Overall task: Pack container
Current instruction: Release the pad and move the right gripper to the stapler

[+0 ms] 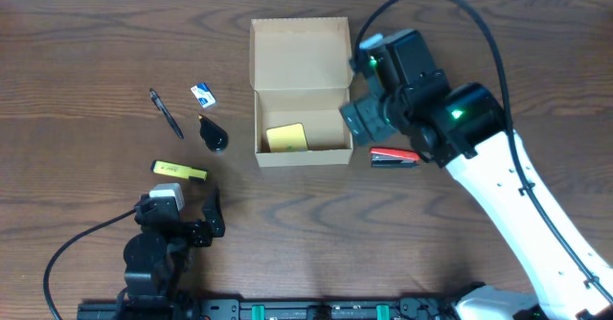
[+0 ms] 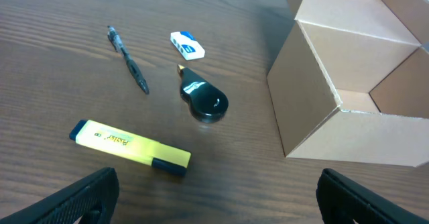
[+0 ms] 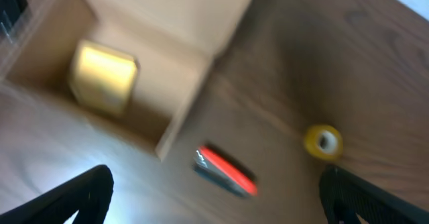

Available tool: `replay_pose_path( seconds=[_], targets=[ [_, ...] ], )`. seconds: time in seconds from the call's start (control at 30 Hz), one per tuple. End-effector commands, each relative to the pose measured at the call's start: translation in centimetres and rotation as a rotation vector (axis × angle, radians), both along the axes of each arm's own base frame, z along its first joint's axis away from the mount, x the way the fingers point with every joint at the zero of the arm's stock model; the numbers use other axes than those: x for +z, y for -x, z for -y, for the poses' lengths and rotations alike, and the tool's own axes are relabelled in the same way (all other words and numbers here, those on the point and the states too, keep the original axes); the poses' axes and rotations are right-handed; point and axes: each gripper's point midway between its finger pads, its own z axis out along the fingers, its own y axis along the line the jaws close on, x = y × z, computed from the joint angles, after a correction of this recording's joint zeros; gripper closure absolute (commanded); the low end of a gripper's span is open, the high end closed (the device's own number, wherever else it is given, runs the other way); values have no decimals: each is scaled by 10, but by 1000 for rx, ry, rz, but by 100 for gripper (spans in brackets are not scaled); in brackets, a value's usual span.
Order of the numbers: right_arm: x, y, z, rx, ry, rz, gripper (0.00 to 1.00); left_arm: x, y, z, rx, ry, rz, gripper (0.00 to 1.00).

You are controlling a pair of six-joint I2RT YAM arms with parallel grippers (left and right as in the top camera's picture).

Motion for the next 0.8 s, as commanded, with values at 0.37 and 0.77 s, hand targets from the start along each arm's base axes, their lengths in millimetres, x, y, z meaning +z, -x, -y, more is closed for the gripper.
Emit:
replay_pose_path(
  seconds=[0.37, 0.77],
  targets=[
    [-47, 26, 57, 287, 232, -275, 1, -6, 0, -2, 8, -10, -7, 5],
    [-154, 24, 66, 557, 349, -379, 8, -6, 0, -2, 8, -9, -7, 5]
  ],
)
